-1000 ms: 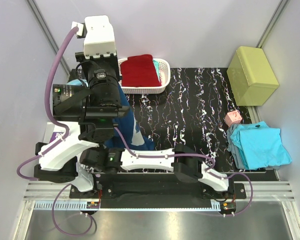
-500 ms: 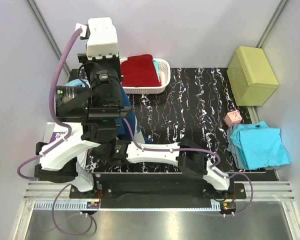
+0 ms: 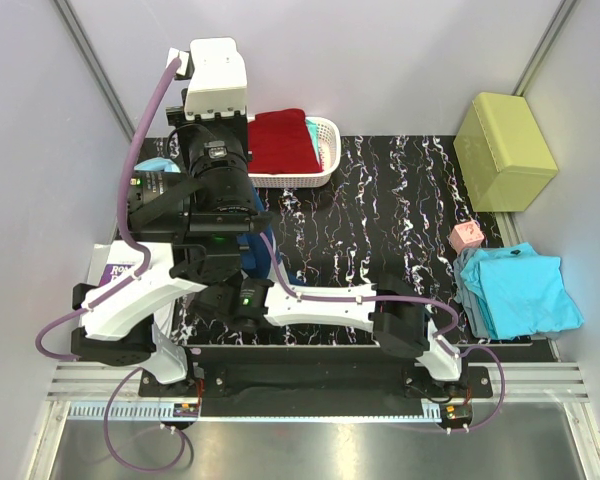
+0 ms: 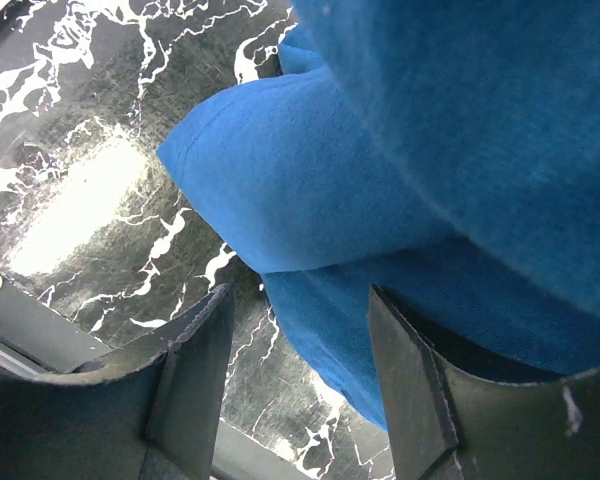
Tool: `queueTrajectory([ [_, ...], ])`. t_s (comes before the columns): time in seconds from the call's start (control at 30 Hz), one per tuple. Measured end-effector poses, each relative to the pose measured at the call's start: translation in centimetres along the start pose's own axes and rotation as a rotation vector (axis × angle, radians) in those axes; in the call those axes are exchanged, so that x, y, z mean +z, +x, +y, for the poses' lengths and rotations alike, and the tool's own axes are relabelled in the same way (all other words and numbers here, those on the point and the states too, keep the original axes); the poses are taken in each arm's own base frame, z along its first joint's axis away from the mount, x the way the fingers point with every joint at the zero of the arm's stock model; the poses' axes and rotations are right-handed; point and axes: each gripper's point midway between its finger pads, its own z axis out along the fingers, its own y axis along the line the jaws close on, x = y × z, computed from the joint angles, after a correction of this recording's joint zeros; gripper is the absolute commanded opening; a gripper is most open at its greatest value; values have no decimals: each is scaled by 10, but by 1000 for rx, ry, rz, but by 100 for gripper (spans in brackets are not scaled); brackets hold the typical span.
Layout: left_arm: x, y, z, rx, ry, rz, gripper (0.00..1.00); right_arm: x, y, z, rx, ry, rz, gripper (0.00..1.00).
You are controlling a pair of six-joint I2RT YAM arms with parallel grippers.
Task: Fold and stack the t-shirts
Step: Flatten out the tshirt
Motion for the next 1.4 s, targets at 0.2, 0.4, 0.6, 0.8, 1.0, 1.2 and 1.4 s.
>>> queueTrajectory([
  [0.2,0,0,0,0,0,0,0,1,0,2,4,-8,0,54],
  [0.4,0,0,0,0,0,0,0,10,2,11,7,-23,10,47],
  [0.6,0,0,0,1,0,0,0,27,12,17,6,-33,40,52],
  [0.8,-1,-1,2,0,3,0,0,45,15,10,21,-16,58,51],
  [1.0,-1,-2,5,-6,4,0,0,56,15,-2,33,5,71,22],
  [1.2,-1,-2,8,-8,3,0,0,58,14,-4,37,7,69,0],
  [1.4,-1,0,8,2,4,0,0,58,19,-5,35,12,73,0],
])
